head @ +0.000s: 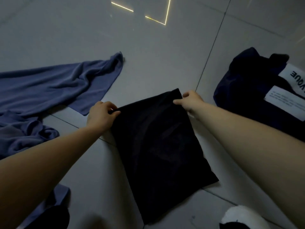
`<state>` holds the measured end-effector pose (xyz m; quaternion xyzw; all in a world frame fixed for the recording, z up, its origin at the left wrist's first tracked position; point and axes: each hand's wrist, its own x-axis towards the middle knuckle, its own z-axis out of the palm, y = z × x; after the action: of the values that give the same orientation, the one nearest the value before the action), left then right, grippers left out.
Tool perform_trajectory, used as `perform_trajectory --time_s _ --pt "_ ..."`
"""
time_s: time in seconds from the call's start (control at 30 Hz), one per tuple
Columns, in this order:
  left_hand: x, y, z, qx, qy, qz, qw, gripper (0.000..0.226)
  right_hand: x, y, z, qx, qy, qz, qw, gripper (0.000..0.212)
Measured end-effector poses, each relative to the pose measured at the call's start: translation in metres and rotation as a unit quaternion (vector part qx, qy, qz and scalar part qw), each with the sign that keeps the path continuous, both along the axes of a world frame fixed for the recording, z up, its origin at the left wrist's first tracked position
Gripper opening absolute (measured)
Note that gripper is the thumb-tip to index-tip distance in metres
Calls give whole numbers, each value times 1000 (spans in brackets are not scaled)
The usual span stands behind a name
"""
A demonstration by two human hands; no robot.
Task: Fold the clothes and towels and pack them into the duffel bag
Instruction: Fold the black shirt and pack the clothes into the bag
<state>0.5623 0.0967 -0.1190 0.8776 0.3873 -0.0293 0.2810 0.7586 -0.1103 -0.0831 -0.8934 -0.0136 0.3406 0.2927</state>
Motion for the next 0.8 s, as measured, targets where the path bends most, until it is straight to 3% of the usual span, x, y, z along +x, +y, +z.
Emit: perform_trajectory --time_s 0.1,0.17,0.23,0.3,0.37,0.43,0.5,0.6,0.7,0.8 --pt "1 8 2 -36 1 -10 999 14 -13 -3 -11 26 -7 -21 999 34" --pt "-2 8 7 -147 -30 18 988 6 -15 -7 -7 123 18 -47 991 21" --pt "-11 12 9 -224 -53 41 972 13 -14 -7 1 172 39 -19 984 18" --pt "-23 20 6 -200 -45 57 977 17 -12 -6 1 107 -8 65 992 22" --pt "-30 24 3 -102 -37 88 990 16 -12 -6 -3 -12 -72 152 986 35" --pt "-30 22 3 -13 -22 120 992 7 -15 -6 -4 -45 -70 162 983 50" --pt "-21 13 3 24 -7 128 991 20 -18 -8 -4 -35 -71 136 988 51" --pt "-8 -6 2 -11 16 93 996 35 -22 -17 -6 -27 -59 119 991 40" --pt "-4 -12 -1 -7 20 71 997 26 -25 -21 -10 29 -9 92 995 29" --pt "-6 -5 2 -53 -39 90 994 18 -27 -21 -5 154 34 32 987 6"
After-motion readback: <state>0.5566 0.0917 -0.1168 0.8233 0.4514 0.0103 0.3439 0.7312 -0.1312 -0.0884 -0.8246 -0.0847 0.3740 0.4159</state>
